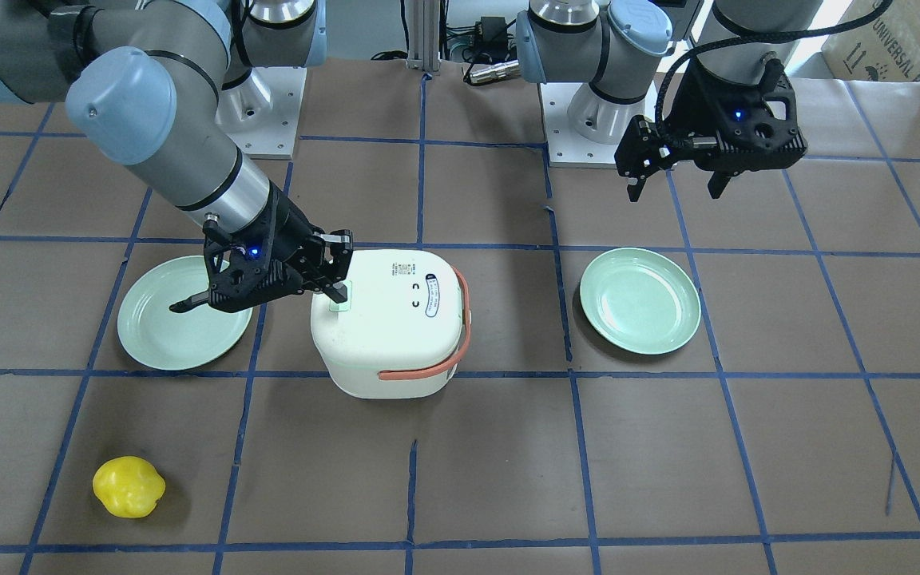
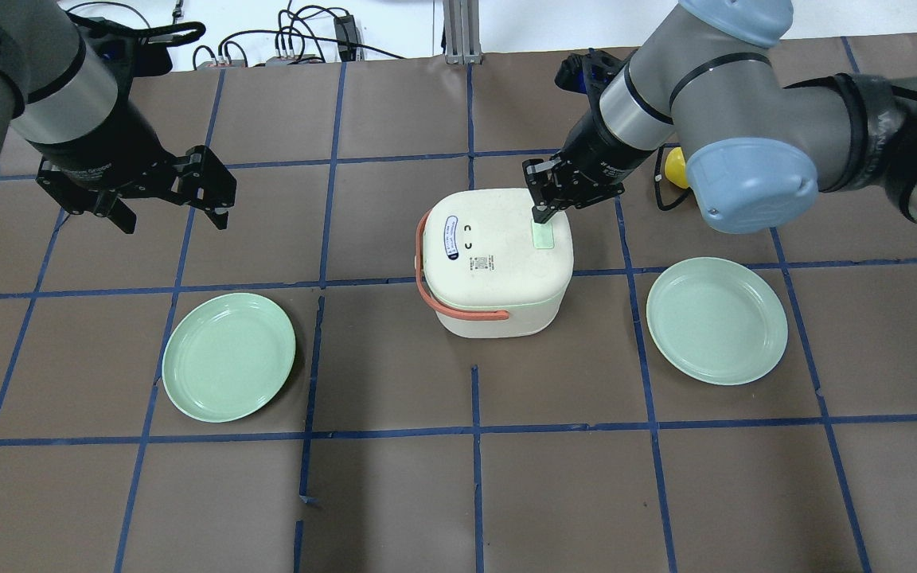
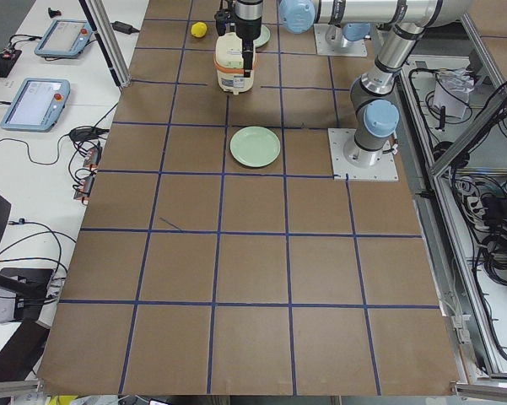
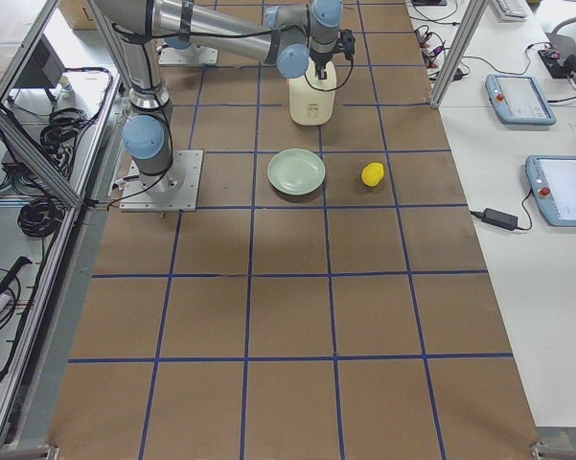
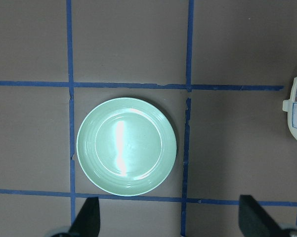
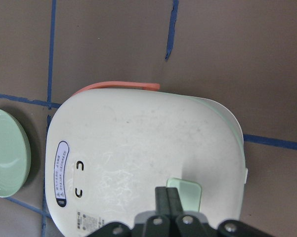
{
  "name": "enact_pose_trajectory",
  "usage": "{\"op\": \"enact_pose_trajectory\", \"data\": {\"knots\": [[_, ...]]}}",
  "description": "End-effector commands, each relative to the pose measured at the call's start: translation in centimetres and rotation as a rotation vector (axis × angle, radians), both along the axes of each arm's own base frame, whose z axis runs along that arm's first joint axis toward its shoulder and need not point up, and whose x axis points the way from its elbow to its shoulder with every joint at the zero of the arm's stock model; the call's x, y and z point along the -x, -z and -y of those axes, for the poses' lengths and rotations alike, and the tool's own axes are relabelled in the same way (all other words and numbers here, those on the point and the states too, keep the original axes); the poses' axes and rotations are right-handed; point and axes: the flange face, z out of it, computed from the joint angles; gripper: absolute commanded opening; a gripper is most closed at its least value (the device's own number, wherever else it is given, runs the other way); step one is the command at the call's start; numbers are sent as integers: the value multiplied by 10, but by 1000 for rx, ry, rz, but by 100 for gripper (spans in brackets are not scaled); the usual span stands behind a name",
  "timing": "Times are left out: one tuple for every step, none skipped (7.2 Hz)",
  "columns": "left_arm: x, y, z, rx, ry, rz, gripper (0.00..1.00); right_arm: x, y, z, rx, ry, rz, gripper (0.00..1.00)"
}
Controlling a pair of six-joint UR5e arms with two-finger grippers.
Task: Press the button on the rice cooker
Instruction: 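Press down on the green button with the right gripper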
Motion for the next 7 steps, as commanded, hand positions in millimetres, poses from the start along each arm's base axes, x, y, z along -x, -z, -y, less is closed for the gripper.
{"op": "enact_pose_trajectory", "data": {"knots": [[0, 0, 0, 1, 2, 0, 100, 0, 4, 1, 6, 0, 0, 8], [0, 0, 0, 1, 0, 0, 100, 0, 4, 2, 6, 0, 0, 8], [0, 0, 0, -1, 0, 0, 100, 0, 8, 4, 4, 0, 0, 8], [0, 0, 0, 1, 0, 0, 100, 0, 8, 5, 16, 0, 1, 8], [0, 0, 0, 1, 0, 0, 100, 0, 8, 5, 15, -2, 1, 8], [0, 0, 0, -1, 0, 0, 100, 1, 9, 5, 12, -1, 1, 8], [0, 0, 0, -1, 0, 0, 100, 2, 10, 6, 15, -6, 0, 8]]}}
